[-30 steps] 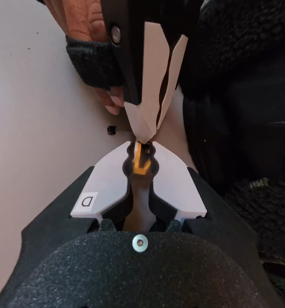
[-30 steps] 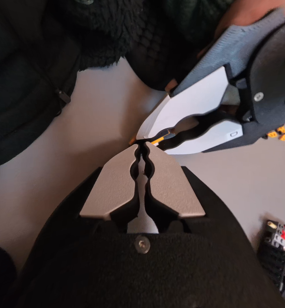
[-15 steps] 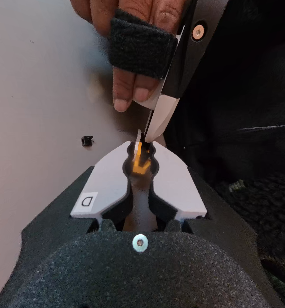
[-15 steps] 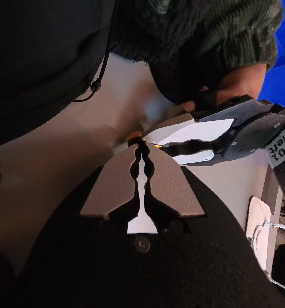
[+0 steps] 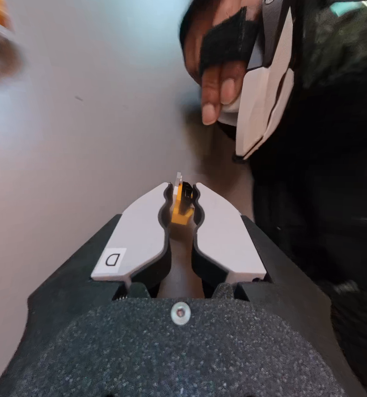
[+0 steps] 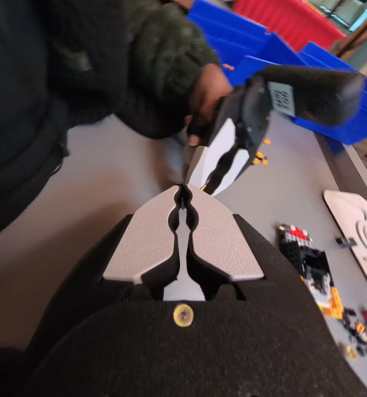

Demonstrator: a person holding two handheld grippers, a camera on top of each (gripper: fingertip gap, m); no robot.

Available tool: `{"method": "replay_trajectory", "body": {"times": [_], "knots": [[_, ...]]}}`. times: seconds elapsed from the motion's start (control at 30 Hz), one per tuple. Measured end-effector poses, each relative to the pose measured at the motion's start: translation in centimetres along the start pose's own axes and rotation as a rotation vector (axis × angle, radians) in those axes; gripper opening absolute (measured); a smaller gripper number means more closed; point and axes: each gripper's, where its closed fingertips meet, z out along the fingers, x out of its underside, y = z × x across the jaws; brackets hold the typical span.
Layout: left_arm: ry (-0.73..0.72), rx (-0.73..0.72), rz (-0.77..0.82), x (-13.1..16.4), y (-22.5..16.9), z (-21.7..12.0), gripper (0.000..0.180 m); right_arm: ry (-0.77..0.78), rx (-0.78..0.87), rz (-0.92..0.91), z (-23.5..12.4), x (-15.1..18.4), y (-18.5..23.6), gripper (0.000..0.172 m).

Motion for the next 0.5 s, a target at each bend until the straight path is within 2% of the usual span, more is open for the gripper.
{"method": "replay_trajectory", "body": {"times": [0.03, 0.13, 0.23, 0.3, 0.4, 0.5], "knots": [[-0.052, -0.073, 0.011, -0.7, 1.1, -0.5, 0.017, -0.022, 0.044, 0.061, -0.2, 0.1, -1.2, 0.001], [-0.159, -0.277, 0.069, -2.0, 3.7, -1.9, 0.017, -0.045, 0.152, 0.231, -0.7, 1.1, -4.3, 0.001], [-0.143, -0.419, 0.138, -1.9, 5.1, -2.3, 0.017, -0.048, 0.196, 0.348, -0.9, 1.7, -5.7, 0.001], [-0.119, -0.451, 0.163, -1.6, 5.4, -1.9, 0.021, -0.03, 0.227, 0.388, -0.8, 2.1, -6.4, 0.001], [-0.06, -0.504, 0.229, -1.1, 5.5, -1.1, 0.039, -0.014, 0.263, 0.445, -0.5, 2.5, -6.9, 0.001], [-0.076, -0.54, 0.316, -1.7, 4.9, -1.2, 0.054, -0.014, 0.28, 0.491, -0.6, 2.8, -7.3, 0.001]]}}
